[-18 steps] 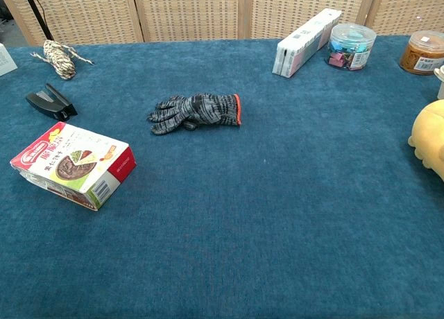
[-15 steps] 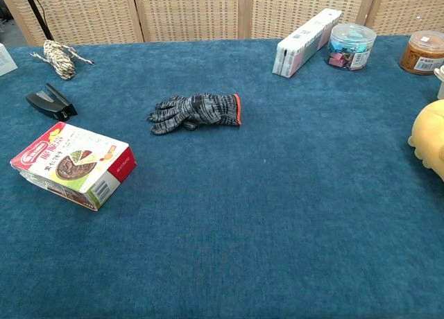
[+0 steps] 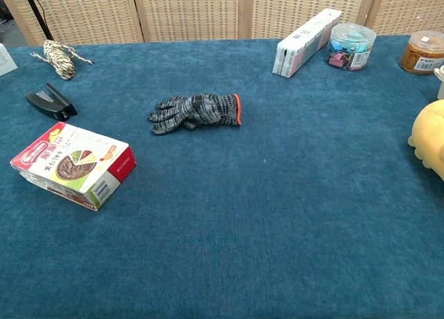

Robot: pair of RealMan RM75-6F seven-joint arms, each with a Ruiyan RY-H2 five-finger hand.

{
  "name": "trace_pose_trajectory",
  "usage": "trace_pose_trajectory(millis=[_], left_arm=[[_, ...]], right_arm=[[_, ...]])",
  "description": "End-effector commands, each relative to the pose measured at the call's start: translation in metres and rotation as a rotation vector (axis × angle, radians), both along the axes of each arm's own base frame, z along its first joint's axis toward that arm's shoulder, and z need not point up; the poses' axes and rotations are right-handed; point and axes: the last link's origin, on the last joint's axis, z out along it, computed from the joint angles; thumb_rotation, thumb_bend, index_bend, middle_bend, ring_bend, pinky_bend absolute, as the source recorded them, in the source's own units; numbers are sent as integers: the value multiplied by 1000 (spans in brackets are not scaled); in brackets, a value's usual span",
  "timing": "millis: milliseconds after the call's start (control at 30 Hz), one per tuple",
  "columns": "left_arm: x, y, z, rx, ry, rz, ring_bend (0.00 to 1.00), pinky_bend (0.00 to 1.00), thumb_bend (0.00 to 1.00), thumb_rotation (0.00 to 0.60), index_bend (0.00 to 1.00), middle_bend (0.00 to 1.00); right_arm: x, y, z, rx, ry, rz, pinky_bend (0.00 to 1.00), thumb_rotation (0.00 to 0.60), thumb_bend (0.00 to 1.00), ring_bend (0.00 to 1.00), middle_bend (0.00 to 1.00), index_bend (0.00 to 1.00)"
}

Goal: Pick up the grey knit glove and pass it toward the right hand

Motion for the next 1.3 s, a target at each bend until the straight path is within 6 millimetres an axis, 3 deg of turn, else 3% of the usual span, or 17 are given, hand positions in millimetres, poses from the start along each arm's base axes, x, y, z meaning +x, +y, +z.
trace_pose_trajectory(millis=[33,300,633,833,1100,1300], left_arm=[[35,47,-5,-72,14,-82,0,0,18,600,0,0],[82,128,-65,-246,98,-127,0,0,18,600,0,0],[130,206,-145,-362,105,-94,0,0,25,600,0,0],[161,225,-178,-428,105,-78,0,0,25,600,0,0],[185,231,-209,-468,127,-65,0,0,28,600,0,0],[196,234,-227,-459,152,-41,0,0,217,600,0,0]], right_arm=[[0,0,0,1,-1,-4,0,600,0,0,0,0],[-7,-3,0,17,-5,-38,0,600,0,0,0,0],[-18,-12,1,12,16,-91,0,600,0,0,0,0],[-26,-15,-1,18,22,-123,0,600,0,0,0,0],[-31,-16,4,0,14,-139,0,600,0,0,0,0],[-35,-18,9,-21,3,-117,0,600,0,0,0,0]])
